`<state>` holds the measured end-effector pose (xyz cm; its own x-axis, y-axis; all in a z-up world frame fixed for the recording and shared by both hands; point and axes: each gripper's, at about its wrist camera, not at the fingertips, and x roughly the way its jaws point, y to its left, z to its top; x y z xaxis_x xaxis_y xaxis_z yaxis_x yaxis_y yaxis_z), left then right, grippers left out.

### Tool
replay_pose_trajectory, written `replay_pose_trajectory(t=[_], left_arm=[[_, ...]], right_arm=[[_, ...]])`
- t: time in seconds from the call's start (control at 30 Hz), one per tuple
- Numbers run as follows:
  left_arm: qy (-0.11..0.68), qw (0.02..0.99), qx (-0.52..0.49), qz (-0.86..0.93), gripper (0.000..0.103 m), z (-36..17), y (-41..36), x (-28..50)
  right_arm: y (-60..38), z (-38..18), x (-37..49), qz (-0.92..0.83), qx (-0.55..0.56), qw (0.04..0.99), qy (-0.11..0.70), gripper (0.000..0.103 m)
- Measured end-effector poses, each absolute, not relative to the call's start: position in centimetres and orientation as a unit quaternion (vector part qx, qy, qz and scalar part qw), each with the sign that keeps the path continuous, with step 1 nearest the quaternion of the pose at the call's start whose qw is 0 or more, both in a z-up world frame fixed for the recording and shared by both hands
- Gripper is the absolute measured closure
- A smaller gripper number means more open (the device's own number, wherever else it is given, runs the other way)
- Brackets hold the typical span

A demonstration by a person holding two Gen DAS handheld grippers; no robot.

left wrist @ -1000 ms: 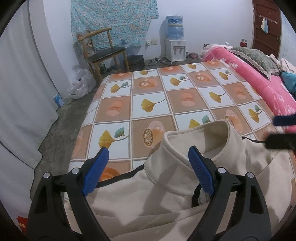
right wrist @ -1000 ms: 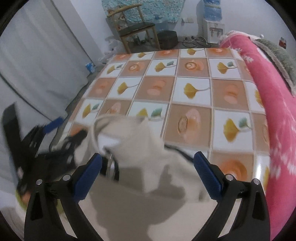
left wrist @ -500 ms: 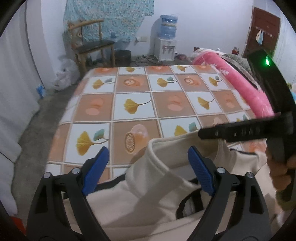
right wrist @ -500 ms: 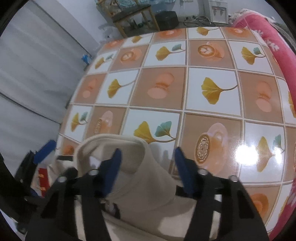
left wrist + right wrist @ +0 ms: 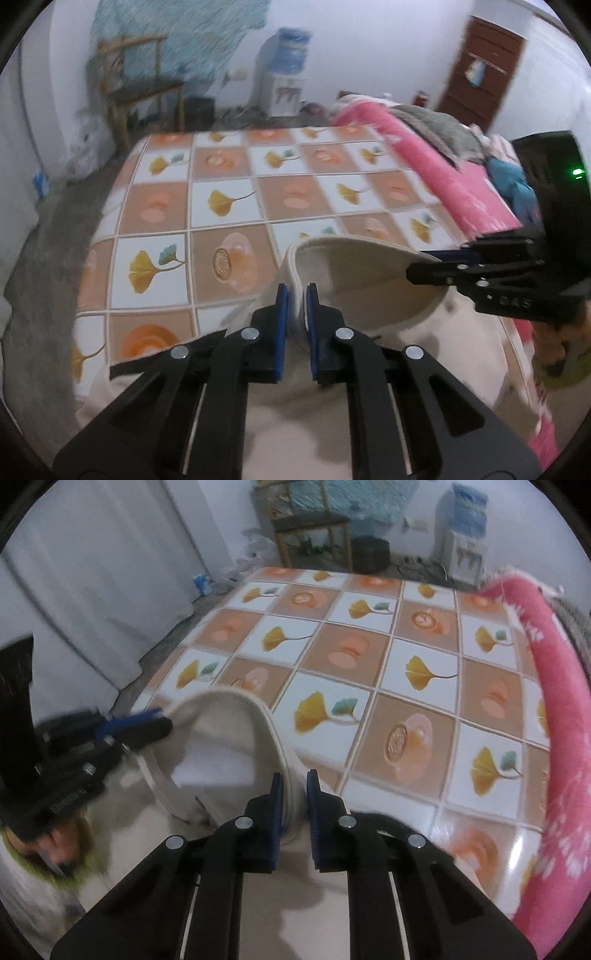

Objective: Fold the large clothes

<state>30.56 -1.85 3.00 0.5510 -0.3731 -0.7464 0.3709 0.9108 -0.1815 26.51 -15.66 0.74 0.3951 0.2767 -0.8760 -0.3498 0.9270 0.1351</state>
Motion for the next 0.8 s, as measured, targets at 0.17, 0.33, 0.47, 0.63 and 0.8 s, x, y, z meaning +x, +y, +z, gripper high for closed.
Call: replay_pose_trajectory(t=[0.17, 0.33, 0.47, 0.63, 0.8], left_arm=[[0.421, 0.873, 0.052, -0.241, 0.095, 3.5, -2.0, 24.1], [0.468, 0.848, 0.085, -0.233, 0.094, -0.5, -2.1, 21.3], [0.492, 0.837, 0.083, -0.225, 0.086, -2.8, -1.7, 20.4], [0.483, 0.843, 0.075, -0.224, 0.065, -3.1, -0.9, 19.7], [0.472, 0.852, 0.061, -0.217, 0.060, -1.7, 1.0, 18.2]], right_arm=[[-15.7, -0.3, 20.3, 0.202, -0.082, 0.835, 0.504, 0.090], [-17.2, -4.1, 17.5, 0.195, -0.077, 0.804, 0.556, 0.072], [-19.0, -1.8, 16.5, 0.216, -0.002, 0.809, 0.546, 0.071], [-16.1, 1.8, 17.6, 0.292, 0.053, 0.822, 0.487, 0.071], [-11.8, -3.9, 20.2, 0.285, 0.032, 0.791, 0.540, 0.071]])
